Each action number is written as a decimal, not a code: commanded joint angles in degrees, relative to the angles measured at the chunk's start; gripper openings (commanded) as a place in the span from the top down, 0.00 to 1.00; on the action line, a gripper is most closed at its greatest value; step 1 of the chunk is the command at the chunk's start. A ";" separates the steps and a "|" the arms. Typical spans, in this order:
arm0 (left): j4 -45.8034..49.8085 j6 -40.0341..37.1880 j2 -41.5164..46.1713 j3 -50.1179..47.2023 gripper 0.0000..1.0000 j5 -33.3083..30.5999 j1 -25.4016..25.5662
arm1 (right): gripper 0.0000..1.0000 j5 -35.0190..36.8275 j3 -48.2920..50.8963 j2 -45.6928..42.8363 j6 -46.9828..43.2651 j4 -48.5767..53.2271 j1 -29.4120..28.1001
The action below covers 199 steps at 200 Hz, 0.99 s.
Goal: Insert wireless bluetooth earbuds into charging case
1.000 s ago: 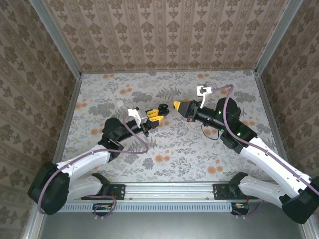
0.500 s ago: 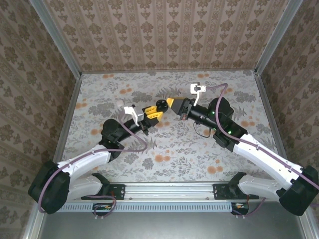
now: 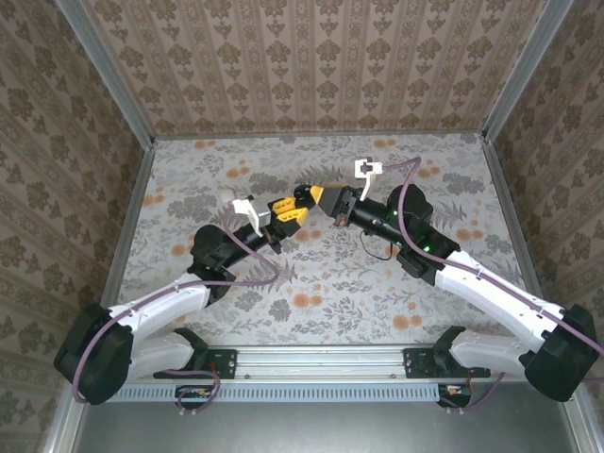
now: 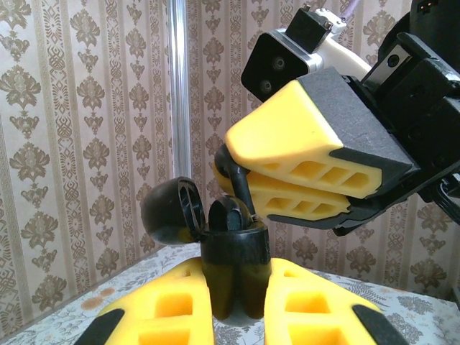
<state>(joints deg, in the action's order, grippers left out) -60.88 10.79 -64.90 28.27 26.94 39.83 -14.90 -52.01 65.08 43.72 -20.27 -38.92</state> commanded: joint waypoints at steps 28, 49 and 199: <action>-3.00 1.20 -0.11 2.13 1.00 -0.48 0.59 | 0.89 1.21 0.40 0.86 0.21 -1.54 -0.46; -2.83 1.16 0.09 2.16 1.00 -0.79 0.56 | 0.89 1.01 0.50 0.73 0.26 -1.11 -0.46; -3.28 1.84 0.79 0.91 1.00 -3.21 0.59 | 0.80 0.04 1.40 0.86 4.32 6.84 -0.55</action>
<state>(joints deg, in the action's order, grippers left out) -59.05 11.66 -64.93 28.27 25.58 40.21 -14.13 -50.94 65.34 46.96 -18.68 -39.16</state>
